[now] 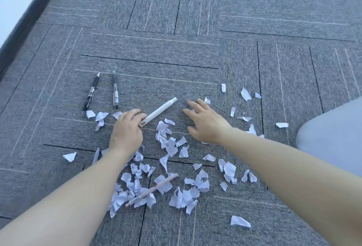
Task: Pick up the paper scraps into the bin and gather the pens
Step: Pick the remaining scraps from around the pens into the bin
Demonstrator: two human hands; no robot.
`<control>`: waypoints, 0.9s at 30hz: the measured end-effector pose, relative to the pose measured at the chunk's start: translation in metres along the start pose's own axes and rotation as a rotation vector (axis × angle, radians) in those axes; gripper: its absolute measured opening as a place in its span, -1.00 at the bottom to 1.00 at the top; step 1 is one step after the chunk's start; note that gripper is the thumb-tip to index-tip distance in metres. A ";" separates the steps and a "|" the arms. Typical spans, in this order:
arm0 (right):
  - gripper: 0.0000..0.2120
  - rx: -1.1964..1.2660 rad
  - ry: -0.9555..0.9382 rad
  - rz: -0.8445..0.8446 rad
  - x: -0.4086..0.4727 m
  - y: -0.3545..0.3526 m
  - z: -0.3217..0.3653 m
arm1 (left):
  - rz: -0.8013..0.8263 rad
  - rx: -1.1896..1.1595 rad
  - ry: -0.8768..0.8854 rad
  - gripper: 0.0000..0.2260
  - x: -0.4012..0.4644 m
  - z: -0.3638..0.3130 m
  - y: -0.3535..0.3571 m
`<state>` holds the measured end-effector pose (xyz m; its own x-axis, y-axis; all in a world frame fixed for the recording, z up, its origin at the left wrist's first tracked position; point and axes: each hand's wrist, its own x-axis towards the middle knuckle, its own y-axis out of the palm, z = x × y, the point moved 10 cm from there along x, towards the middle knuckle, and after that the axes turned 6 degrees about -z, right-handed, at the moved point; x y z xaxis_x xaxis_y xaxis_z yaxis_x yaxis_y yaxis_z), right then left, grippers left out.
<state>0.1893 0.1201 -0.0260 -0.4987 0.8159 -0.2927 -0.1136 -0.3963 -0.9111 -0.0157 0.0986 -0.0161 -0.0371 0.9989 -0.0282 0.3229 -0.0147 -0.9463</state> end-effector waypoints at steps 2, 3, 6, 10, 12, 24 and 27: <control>-0.51 0.056 -0.107 -0.038 -0.020 0.004 0.017 | -0.057 -0.060 0.084 -0.79 -0.008 -0.004 -0.008; -0.56 0.080 -0.193 -0.067 -0.034 0.006 0.029 | -0.078 -0.073 0.141 -0.85 -0.013 -0.007 -0.012; -0.65 0.087 -0.321 -0.172 -0.046 0.004 0.054 | -0.111 -0.087 0.123 -0.78 -0.016 -0.004 -0.017; -0.53 -0.015 -0.227 -0.150 0.004 0.003 0.078 | -0.021 0.160 -0.088 -0.53 -0.003 0.014 -0.004; -0.51 -0.059 -0.236 -0.124 0.021 0.006 0.091 | 0.011 0.178 -0.199 -0.54 -0.004 0.027 0.000; -0.58 0.102 -0.352 -0.129 -0.030 0.015 0.085 | -0.134 -0.124 0.163 -0.70 -0.081 0.010 -0.022; -0.41 -0.148 -0.470 0.075 -0.022 0.044 0.098 | 0.042 0.185 0.075 -0.42 -0.078 0.024 -0.003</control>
<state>0.1110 0.0437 -0.0310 -0.8380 0.4959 -0.2277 0.0437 -0.3550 -0.9338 -0.0365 0.0194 -0.0186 0.0454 0.9976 -0.0514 0.1433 -0.0574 -0.9880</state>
